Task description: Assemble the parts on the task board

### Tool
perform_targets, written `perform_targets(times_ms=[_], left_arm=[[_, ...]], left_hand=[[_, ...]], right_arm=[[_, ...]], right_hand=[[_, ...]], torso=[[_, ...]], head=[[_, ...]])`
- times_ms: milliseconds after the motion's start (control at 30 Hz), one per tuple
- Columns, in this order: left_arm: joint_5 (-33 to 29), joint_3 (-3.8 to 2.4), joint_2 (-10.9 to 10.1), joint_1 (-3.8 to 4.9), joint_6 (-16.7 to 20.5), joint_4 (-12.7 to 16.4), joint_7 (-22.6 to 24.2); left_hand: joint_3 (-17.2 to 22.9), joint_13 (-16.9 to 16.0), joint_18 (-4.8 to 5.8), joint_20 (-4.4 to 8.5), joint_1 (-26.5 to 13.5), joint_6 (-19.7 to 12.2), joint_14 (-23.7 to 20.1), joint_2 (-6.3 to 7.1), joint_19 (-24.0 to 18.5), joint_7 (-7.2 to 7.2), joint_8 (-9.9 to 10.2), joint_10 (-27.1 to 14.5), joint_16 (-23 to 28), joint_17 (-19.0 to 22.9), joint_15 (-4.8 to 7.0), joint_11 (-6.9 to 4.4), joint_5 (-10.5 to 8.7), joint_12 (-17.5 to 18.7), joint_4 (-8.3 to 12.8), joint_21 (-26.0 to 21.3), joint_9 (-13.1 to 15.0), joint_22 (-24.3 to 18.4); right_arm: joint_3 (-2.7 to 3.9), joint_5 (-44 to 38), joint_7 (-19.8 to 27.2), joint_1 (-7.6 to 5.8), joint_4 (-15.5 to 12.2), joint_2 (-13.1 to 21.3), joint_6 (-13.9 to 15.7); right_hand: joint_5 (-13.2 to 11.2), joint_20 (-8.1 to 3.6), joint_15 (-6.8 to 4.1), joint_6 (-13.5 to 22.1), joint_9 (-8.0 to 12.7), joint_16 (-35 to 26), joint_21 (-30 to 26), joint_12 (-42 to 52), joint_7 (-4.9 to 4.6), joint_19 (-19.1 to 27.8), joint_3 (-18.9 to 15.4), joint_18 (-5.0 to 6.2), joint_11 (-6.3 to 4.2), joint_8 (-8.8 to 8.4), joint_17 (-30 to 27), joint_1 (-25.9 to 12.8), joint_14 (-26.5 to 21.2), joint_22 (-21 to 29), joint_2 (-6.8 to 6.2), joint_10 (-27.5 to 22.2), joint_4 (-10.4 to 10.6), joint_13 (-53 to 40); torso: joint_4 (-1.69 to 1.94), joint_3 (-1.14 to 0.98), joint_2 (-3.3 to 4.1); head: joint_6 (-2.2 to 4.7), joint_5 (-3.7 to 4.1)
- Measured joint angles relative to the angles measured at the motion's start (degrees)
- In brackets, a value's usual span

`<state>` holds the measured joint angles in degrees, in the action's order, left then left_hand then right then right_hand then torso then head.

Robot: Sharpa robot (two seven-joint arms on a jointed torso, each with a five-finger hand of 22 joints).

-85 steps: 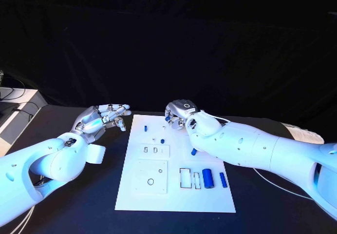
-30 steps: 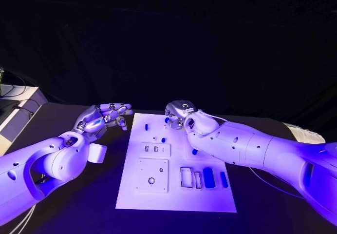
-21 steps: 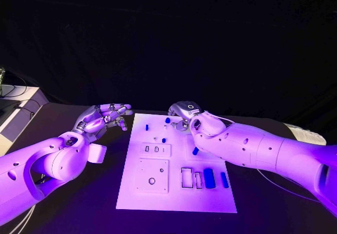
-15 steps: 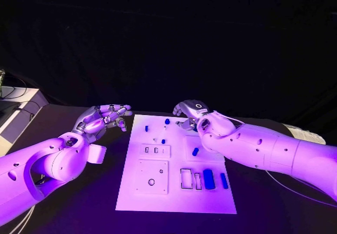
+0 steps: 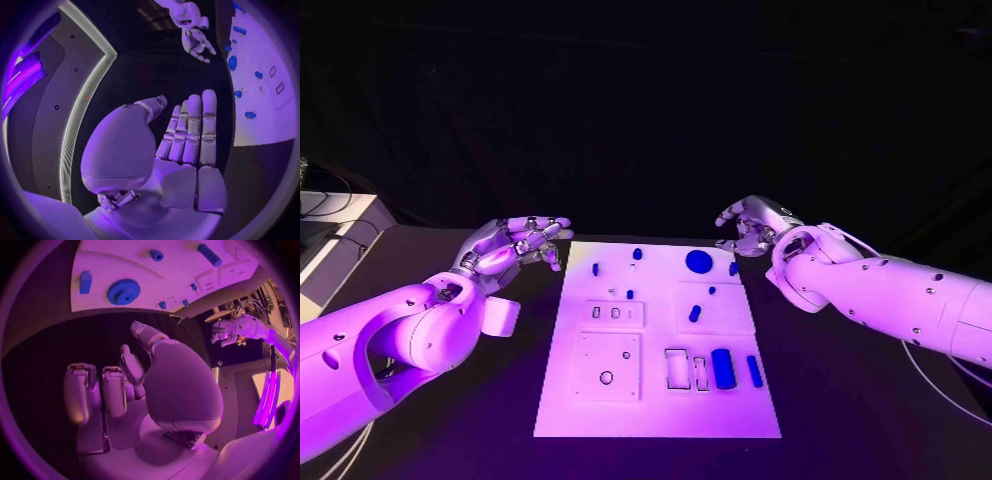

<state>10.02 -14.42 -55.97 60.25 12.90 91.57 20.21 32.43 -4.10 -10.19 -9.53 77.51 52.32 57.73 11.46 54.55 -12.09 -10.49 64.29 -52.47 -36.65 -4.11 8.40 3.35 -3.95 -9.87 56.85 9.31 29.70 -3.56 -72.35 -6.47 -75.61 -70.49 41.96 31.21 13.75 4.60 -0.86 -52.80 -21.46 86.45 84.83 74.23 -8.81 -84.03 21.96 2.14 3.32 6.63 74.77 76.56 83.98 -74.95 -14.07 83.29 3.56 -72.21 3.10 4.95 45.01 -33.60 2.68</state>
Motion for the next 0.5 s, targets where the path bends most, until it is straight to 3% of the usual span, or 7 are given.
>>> perform_targets(times_ms=[67, 100, 200, 400, 500], left_arm=[[0.1, 0.00, 0.0, -0.15, 0.0, 0.0, 0.0], [0.2, 0.00, 0.0, -0.20, 0.0, 0.0, 0.0], [0.3, 0.00, 0.0, -0.32, -0.1, 0.0, 0.0], [0.5, 0.00, 0.1, -0.48, -0.2, 0.0, 0.0], [0.6, 0.00, 0.1, -0.54, -0.3, -0.2, 0.0]], left_hand=[[0.0, 0.0, 0.00, -0.02, 0.0, 0.0, 0.0, 0.00, -0.3, 0.00, 0.0, 0.0, 0.0, 0.0, 0.00, 0.00, 0.00, 0.0, 0.0, 0.0, 0.0, 0.1], [0.0, 0.0, 0.00, 0.00, 0.0, 0.0, 0.0, 0.00, -0.4, 0.00, 0.0, 0.0, 0.0, 0.0, 0.00, 0.00, 0.00, 0.0, 0.0, 0.0, 0.0, 0.1], [0.0, 0.0, 0.01, 0.00, 0.0, 0.0, 0.0, 0.00, -0.4, 0.00, 0.0, 0.0, 0.0, 0.0, 0.00, 0.00, 0.00, 0.0, 0.0, 0.0, 0.0, 0.1], [0.0, 0.0, 0.00, 0.00, 0.0, 0.0, 0.0, 0.00, -0.4, 0.00, 0.0, 0.0, 0.0, 0.0, 0.00, 0.00, 0.00, 0.0, 0.0, 0.0, 0.0, 0.1], [0.0, 0.0, 0.00, 0.00, 0.0, 0.0, 0.0, 0.00, -0.4, 0.00, 0.0, 0.0, 0.0, 0.0, 0.00, 0.00, 0.00, 0.0, 0.0, 0.0, 0.0, 0.1]], right_arm=[[0.00, 1.1, -0.1, 0.00, 0.1, 0.4, -1.5], [0.00, 1.5, -0.2, 0.00, 0.1, 0.5, -2.1], [0.00, 2.1, -0.8, 0.00, 0.3, 0.4, -4.2], [0.00, 2.4, -2.2, 0.00, 1.3, -0.7, -7.0], [0.00, 2.4, -2.9, 0.05, 1.8, -1.6, -8.1]], right_hand=[[0.0, 0.36, 0.05, 0.2, -0.1, 0.9, 1.4, 8.3, -0.24, 0.0, -0.9, -0.09, 0.46, 0.00, 0.2, 0.1, 0.1, 0.0, 0.13, 0.6, 0.9, -2.2], [0.0, 0.36, 0.19, 0.3, -0.1, 1.4, 2.3, 10.7, -0.29, 0.0, -1.7, -0.90, 0.56, 0.00, 0.2, 0.1, -0.1, 0.0, 0.13, 0.8, 1.1, -2.6], [-0.3, 0.97, 0.68, 0.9, -0.1, 2.1, 3.7, 13.6, -0.85, 0.0, -3.7, -0.90, 0.80, 0.00, 0.2, 0.4, 0.0, 0.0, 0.43, 0.7, 2.1, -2.7], [-0.7, 1.38, 1.01, 1.5, -0.1, 2.5, 4.6, 15.7, -1.06, 0.0, -6.2, -0.89, 1.29, 0.00, 0.2, 1.1, 0.1, 0.0, 1.12, 0.8, 3.5, -2.7], [-0.7, 1.38, 1.19, 1.6, -0.1, 2.7, 4.9, 15.7, -1.18, 0.0, -7.0, -1.76, 1.30, 0.00, 0.2, 1.2, 0.0, 0.0, 1.18, 0.8, 4.0, -2.7]], torso=[[-0.08, -0.16, -0.01], [-0.09, -0.21, -0.01], [-0.13, -0.36, 0.01], [-0.09, -0.42, 0.12], [0.01, -0.44, 0.21]], head=[[-0.08, -0.01], [-0.13, -0.01], [-0.21, 0.03], [-0.32, 0.02], [-0.48, 0.10]])
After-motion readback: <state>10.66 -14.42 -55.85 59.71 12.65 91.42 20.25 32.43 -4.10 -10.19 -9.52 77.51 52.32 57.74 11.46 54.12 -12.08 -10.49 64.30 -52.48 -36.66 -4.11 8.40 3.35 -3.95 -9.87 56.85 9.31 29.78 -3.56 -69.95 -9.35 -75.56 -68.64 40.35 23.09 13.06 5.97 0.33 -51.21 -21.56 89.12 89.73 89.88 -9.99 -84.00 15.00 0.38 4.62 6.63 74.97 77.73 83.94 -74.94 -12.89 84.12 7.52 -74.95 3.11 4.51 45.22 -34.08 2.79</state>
